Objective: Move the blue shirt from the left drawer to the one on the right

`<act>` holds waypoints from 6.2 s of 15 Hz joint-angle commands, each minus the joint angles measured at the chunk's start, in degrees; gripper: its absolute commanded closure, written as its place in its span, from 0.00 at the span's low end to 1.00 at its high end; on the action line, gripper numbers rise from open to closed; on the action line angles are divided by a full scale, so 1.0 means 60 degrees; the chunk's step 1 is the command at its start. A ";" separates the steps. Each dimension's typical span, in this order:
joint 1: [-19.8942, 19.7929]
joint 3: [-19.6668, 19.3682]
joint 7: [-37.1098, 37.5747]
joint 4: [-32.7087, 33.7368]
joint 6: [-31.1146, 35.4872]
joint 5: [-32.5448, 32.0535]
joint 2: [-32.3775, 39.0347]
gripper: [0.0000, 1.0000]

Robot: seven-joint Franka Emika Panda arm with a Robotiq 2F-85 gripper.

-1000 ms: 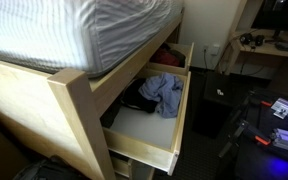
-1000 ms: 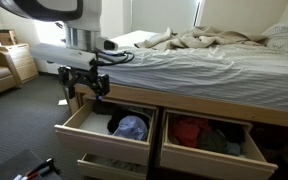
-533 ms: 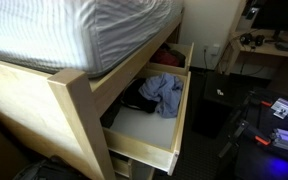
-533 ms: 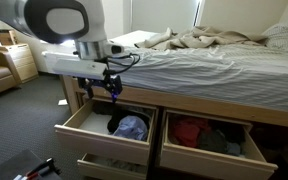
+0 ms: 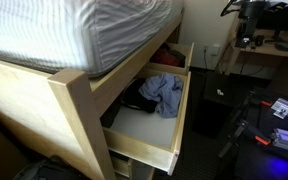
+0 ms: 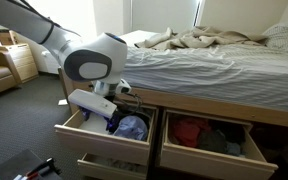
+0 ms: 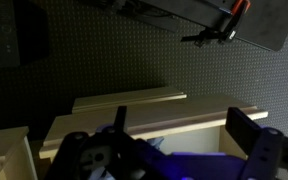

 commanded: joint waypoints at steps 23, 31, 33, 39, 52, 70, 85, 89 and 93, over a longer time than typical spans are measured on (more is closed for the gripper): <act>-0.2748 -0.1008 -0.3973 0.2176 -0.0976 -0.2527 0.0086 0.00; -0.2748 -0.1007 -0.3973 0.2177 -0.0979 -0.2526 0.0086 0.00; -0.2748 -0.1007 -0.3973 0.2177 -0.0979 -0.2526 0.0086 0.00; -0.2346 -0.0265 -0.3196 0.1125 0.1871 -0.2218 -0.0201 0.00; -0.1435 0.0883 -0.2313 0.0151 0.2981 -0.1611 0.0457 0.00; 0.0394 0.2341 -0.2302 0.0194 0.9023 0.4242 0.4694 0.00; -0.2233 0.3144 -0.9507 0.1513 0.9087 0.8632 0.7272 0.00; -0.4031 0.5074 -1.2174 0.1682 1.0401 1.0564 0.7062 0.00; -0.3952 0.4954 -1.2122 0.1720 1.0090 1.0263 0.7280 0.00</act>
